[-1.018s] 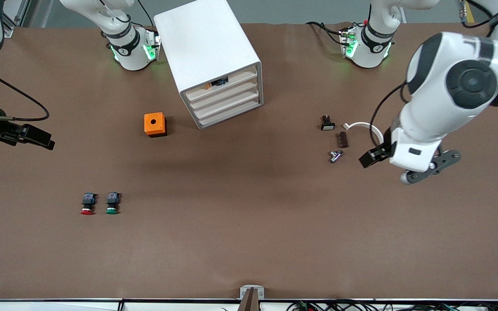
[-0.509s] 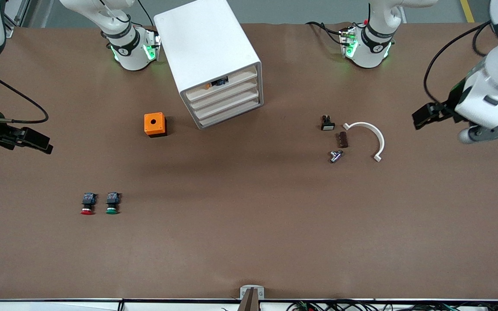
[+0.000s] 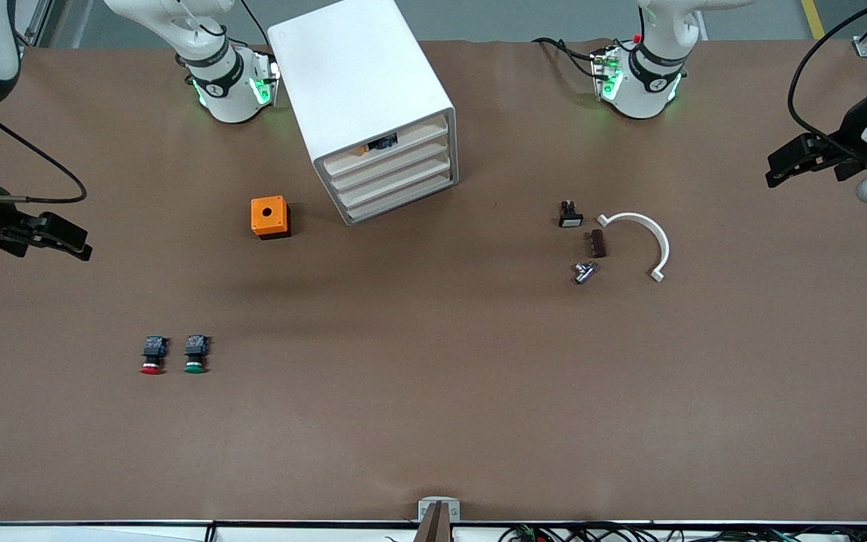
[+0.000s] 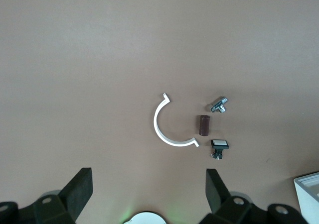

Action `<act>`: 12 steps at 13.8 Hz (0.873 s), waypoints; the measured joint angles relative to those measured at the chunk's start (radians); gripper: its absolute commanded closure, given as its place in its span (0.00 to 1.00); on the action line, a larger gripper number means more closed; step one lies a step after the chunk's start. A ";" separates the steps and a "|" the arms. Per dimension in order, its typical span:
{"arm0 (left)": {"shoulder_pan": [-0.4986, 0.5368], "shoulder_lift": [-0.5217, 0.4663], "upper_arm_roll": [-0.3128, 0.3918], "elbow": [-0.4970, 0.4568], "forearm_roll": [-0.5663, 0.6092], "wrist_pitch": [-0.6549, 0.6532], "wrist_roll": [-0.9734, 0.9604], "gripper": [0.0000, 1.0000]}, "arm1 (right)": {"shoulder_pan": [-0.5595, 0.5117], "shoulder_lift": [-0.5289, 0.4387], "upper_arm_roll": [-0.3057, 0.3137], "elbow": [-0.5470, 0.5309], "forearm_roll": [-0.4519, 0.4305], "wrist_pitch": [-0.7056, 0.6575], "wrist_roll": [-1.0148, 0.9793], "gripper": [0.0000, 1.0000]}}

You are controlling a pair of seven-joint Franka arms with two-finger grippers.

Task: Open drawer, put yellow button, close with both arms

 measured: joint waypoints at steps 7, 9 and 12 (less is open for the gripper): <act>0.016 -0.057 -0.019 -0.034 0.000 0.007 0.015 0.00 | -0.028 -0.015 -0.001 0.003 0.000 -0.072 -0.071 0.00; 0.018 -0.058 -0.019 -0.032 0.000 0.007 0.039 0.00 | -0.028 -0.022 0.001 0.004 0.000 -0.084 -0.071 0.00; 0.018 -0.058 -0.019 -0.032 0.000 0.007 0.051 0.00 | -0.028 -0.030 0.000 0.005 0.000 -0.088 -0.072 0.00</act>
